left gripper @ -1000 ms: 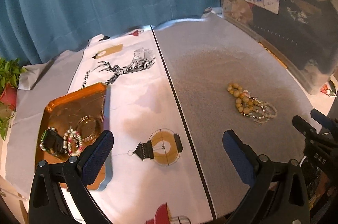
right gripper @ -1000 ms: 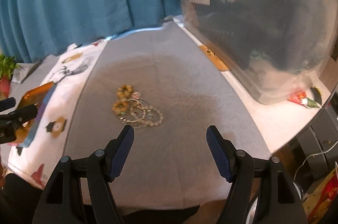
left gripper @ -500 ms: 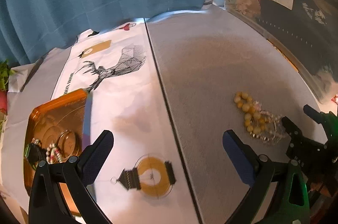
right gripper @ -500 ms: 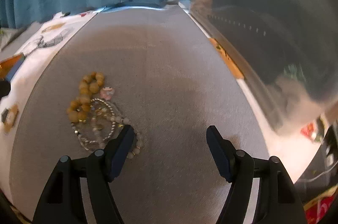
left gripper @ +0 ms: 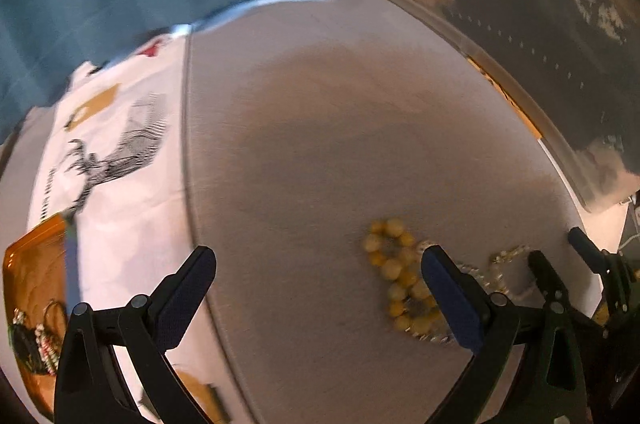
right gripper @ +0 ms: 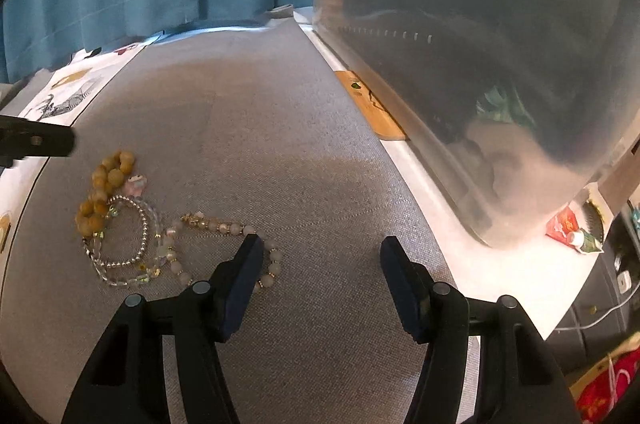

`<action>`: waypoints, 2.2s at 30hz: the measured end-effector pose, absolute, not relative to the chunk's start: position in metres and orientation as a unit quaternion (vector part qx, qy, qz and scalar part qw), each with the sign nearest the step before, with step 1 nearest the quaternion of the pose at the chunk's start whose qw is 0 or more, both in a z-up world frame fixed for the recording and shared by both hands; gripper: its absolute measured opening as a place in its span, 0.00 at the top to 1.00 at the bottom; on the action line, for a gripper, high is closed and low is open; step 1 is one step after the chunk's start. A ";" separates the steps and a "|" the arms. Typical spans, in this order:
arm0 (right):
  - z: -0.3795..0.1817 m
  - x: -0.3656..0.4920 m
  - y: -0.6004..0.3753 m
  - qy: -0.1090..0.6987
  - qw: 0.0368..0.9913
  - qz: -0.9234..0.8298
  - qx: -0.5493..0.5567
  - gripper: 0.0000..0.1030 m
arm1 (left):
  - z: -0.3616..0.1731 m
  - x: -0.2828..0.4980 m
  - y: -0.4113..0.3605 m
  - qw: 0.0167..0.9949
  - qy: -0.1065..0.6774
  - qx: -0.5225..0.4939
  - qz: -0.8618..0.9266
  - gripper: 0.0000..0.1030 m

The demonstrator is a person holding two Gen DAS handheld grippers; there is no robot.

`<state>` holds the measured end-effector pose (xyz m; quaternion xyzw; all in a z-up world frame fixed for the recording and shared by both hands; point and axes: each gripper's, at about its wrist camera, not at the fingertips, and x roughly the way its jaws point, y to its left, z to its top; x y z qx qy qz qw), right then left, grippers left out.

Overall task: Organize jewelry
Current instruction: 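Grasp the yellow bead bracelet with the left tool while the right grasps the white bead bracelet, then carry the yellow and white bead bracelets over the copper tray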

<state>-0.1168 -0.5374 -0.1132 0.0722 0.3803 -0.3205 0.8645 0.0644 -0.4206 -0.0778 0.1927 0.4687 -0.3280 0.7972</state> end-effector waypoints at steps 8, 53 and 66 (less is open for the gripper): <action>-0.114 -0.114 -0.541 0.376 0.869 -0.313 0.077 0.41 | -0.104 0.068 -0.438 0.763 0.522 0.180 -0.335 0.39; 0.016 -0.135 -0.406 0.280 0.934 -0.220 0.036 0.94 | 0.048 0.033 -0.244 0.854 0.389 0.097 -0.330 0.90; 0.057 -0.136 -0.303 0.261 0.951 -0.165 0.001 0.94 | 0.067 0.015 -0.111 0.885 0.375 0.061 -0.268 0.90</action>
